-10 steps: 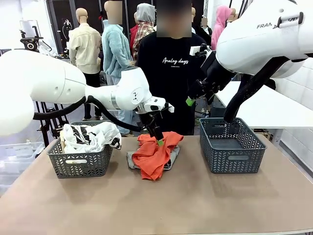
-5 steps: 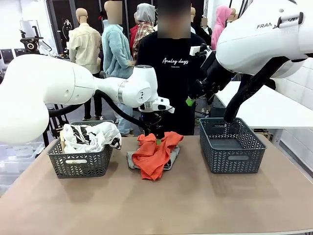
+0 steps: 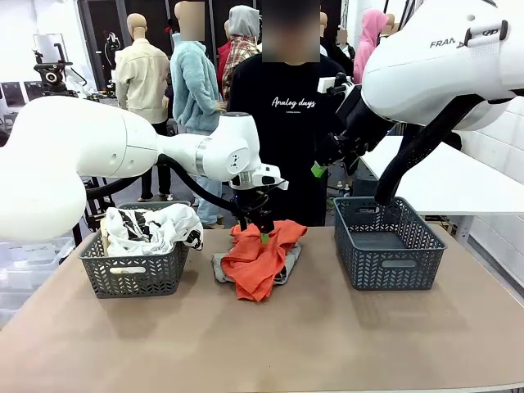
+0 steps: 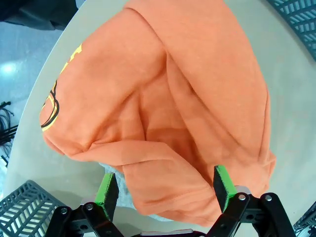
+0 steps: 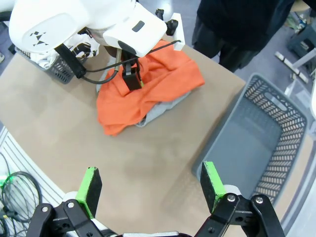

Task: Sort the tops and bottoms.
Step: Lift clothes from the center of the table with your left hand, then sort the clothes according to human instructions.

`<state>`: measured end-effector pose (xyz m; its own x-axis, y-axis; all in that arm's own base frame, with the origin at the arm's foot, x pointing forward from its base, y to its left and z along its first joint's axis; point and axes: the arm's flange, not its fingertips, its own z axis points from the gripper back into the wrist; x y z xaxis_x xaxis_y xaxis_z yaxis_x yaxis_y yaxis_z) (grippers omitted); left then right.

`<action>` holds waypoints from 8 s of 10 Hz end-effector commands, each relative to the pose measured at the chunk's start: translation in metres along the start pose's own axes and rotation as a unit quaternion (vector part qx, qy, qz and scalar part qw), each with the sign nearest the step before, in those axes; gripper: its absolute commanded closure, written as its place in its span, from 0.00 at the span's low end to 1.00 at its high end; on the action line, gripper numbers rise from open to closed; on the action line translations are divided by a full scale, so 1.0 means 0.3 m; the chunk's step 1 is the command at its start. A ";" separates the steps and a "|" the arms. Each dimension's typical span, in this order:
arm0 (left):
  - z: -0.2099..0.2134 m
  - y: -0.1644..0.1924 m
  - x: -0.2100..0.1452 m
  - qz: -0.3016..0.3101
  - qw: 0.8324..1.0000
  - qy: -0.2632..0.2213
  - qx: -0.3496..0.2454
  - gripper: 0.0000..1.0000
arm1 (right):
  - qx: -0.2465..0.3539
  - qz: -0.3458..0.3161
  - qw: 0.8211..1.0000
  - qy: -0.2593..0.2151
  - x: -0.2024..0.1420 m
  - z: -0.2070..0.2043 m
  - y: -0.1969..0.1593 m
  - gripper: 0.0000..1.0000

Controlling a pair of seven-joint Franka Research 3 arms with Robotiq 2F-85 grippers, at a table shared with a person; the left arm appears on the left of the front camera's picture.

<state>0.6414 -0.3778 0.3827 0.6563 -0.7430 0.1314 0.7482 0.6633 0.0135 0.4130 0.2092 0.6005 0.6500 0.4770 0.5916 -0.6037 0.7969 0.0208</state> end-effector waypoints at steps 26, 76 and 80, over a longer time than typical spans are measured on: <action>0.408 0.053 0.030 0.012 0.995 -0.097 0.025 1.00 | 0.001 -0.002 1.000 0.005 -0.018 -0.002 -0.001 0.00; 1.319 -0.108 -0.026 -0.063 0.939 -0.234 0.244 1.00 | 0.001 -0.002 1.000 0.005 -0.018 -0.002 -0.001 0.00; 1.629 -0.177 -0.296 -0.014 0.922 -0.245 0.301 1.00 | 0.001 -0.002 1.000 0.005 -0.018 -0.002 -0.001 0.00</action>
<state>0.5060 -0.3073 0.8674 0.3632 -0.7319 0.5765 0.5212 0.6725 0.5254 0.4127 0.2088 0.6011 0.6497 0.4766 0.5922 -0.6034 0.7972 0.0205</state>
